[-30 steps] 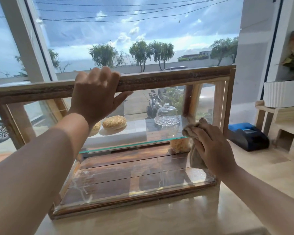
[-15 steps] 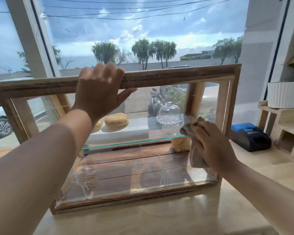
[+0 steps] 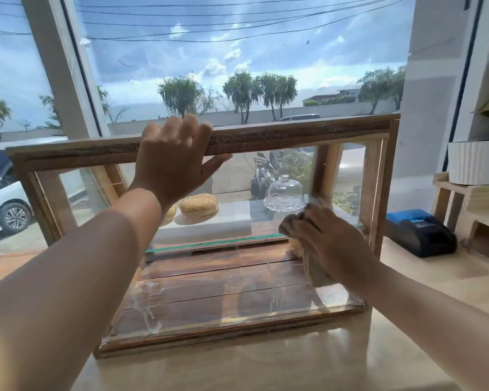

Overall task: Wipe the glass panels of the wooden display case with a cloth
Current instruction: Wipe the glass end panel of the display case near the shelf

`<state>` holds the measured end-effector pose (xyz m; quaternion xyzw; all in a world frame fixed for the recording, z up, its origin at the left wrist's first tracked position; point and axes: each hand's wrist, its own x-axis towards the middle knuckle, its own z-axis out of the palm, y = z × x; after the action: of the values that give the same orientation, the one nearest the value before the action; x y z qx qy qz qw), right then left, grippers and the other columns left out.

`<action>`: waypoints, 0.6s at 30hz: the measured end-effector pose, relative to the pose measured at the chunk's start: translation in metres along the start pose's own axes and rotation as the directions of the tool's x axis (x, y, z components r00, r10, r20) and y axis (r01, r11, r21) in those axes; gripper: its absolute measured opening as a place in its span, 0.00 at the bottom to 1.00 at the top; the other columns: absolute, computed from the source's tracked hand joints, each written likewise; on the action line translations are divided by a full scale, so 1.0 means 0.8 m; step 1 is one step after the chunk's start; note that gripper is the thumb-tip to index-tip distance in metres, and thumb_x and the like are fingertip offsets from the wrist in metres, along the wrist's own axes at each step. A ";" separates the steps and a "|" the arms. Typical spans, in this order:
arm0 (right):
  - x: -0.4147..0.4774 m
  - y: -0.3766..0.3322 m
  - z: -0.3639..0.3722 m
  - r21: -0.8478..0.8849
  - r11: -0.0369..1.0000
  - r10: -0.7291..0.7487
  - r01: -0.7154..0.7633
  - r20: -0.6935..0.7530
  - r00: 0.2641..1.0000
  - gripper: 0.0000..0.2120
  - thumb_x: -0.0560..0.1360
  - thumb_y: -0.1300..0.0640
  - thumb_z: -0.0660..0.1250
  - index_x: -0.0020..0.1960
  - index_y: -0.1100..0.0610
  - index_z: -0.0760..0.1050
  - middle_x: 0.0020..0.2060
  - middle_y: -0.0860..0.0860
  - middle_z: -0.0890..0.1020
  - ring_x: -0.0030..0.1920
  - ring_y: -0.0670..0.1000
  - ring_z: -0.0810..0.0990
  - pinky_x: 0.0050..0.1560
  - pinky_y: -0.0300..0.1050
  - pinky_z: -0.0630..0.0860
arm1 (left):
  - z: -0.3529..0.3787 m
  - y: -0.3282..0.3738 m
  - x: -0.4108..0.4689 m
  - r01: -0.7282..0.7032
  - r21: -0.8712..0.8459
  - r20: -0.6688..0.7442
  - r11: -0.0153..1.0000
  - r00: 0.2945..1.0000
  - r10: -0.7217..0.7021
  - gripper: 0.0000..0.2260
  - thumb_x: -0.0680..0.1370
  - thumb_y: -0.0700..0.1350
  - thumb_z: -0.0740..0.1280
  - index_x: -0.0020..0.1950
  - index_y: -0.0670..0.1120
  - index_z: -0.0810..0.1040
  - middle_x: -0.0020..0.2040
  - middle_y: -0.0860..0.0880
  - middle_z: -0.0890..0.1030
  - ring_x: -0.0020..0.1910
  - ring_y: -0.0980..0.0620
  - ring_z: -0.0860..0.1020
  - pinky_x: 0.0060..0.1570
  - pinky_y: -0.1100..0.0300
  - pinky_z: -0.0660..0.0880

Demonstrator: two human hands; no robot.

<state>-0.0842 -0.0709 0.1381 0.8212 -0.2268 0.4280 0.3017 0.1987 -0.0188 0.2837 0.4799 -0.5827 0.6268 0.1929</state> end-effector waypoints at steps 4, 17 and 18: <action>0.009 0.005 -0.010 -0.005 0.998 -0.069 0.069 0.087 0.994 0.08 0.77 0.60 0.65 0.54 0.61 0.80 0.48 0.58 0.80 0.45 0.56 0.79 0.36 0.52 0.81 | 0.004 -0.001 -0.001 0.002 0.010 -0.004 1.000 1.000 -0.002 0.25 0.84 0.64 0.53 0.52 0.41 0.70 0.42 0.41 0.73 0.35 0.44 0.72 0.33 0.53 0.67; 0.041 -0.003 0.005 -0.122 0.945 -0.298 0.302 0.048 0.953 0.19 0.70 0.64 0.75 0.58 0.58 0.75 0.50 0.55 0.80 0.50 0.54 0.76 0.37 0.49 0.80 | 0.007 -0.001 -0.001 -0.008 0.024 -0.011 1.000 1.000 0.008 0.26 0.84 0.64 0.52 0.52 0.40 0.70 0.42 0.40 0.73 0.35 0.43 0.72 0.34 0.52 0.67; 0.067 0.000 0.001 -0.131 0.967 -0.230 0.221 -0.064 0.971 0.16 0.72 0.63 0.74 0.58 0.57 0.75 0.50 0.55 0.80 0.49 0.55 0.78 0.38 0.50 0.80 | 0.007 -0.001 -0.001 -0.007 0.027 -0.011 1.000 1.000 0.008 0.26 0.84 0.64 0.52 0.52 0.40 0.70 0.42 0.40 0.72 0.35 0.43 0.72 0.33 0.53 0.66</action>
<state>-0.0550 -0.0775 0.1828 0.8040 -0.1456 0.4084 0.4070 0.2017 -0.0235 0.2827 0.4769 -0.5750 0.6378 0.1873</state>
